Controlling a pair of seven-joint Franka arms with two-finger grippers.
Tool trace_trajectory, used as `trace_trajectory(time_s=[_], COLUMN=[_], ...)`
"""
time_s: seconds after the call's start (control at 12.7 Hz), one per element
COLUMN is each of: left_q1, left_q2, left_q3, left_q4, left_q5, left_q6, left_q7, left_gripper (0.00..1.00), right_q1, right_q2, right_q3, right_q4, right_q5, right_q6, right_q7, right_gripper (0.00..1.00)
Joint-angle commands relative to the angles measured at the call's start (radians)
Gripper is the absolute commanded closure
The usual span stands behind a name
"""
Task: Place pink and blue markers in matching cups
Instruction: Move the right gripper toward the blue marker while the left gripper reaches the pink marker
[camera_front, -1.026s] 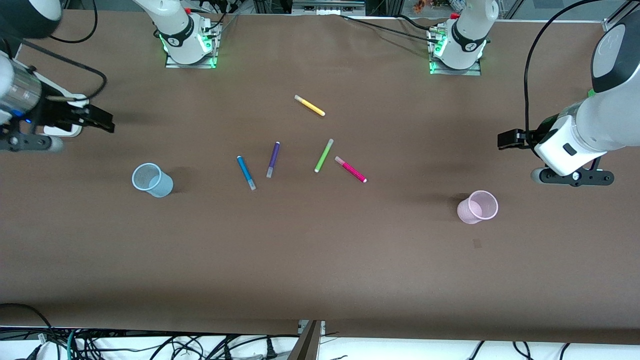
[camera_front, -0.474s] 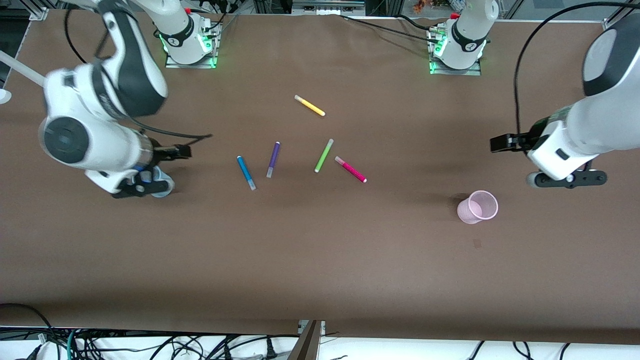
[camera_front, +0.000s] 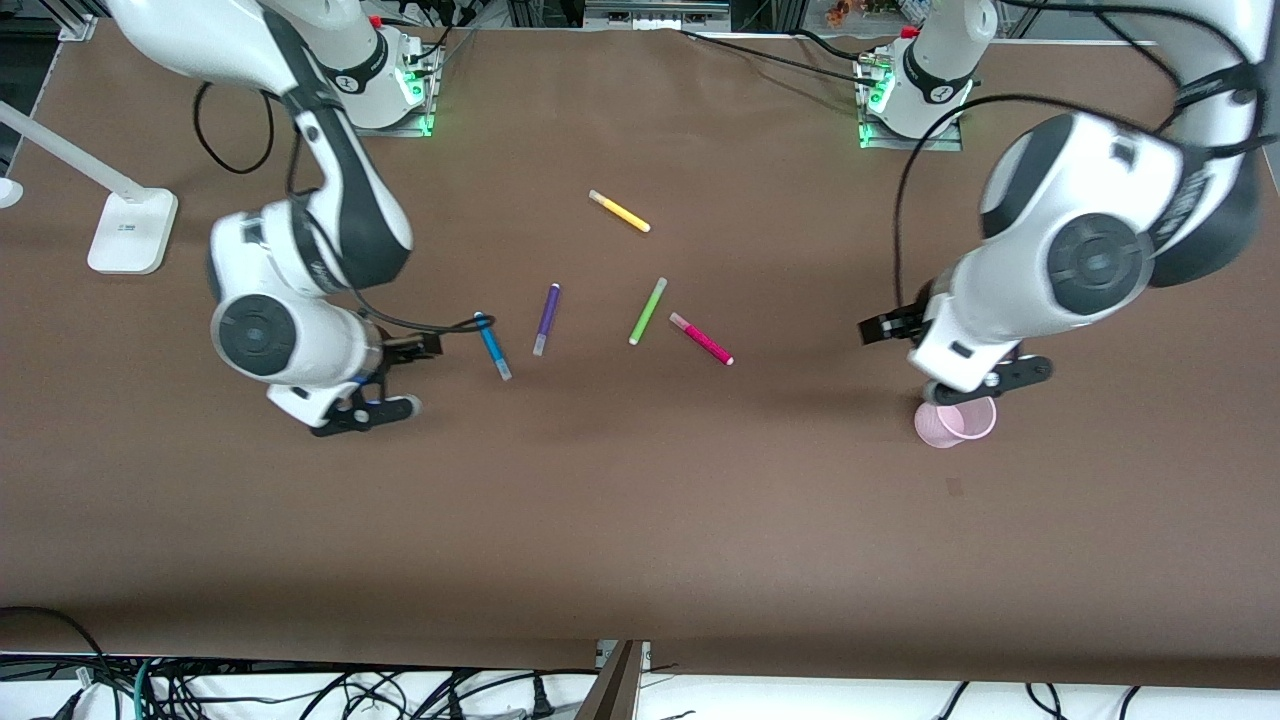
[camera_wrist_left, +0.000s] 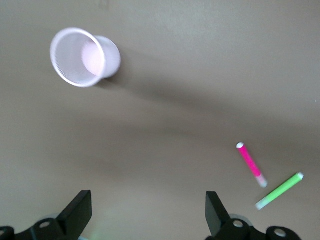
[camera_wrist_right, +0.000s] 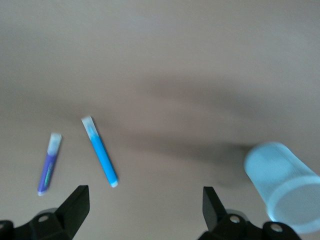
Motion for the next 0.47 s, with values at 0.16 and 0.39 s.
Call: trace_trajectory(time_s=[0.16, 0.39], left_q1=[-0.086, -0.166], left_q2=[0.113, 0.185], left_q3=[0.003, 0.006], left_q4=[-0.029, -0.046], left_q5=[-0.029, -0.023], left_q6=[0.164, 0.274], left_q7=[-0.274, -0.479], left_gripper=[0.00, 0.00], right_q1=[0.067, 0.095], right_q2=[0.054, 0.054], right_q3=[-0.004, -0.004], right_q4=[-0.130, -0.279], right_q5=[0.011, 0.011], right_q6=[0.253, 0.472], right_q7=[0.009, 0.009], right_gripper=[0.00, 0.00])
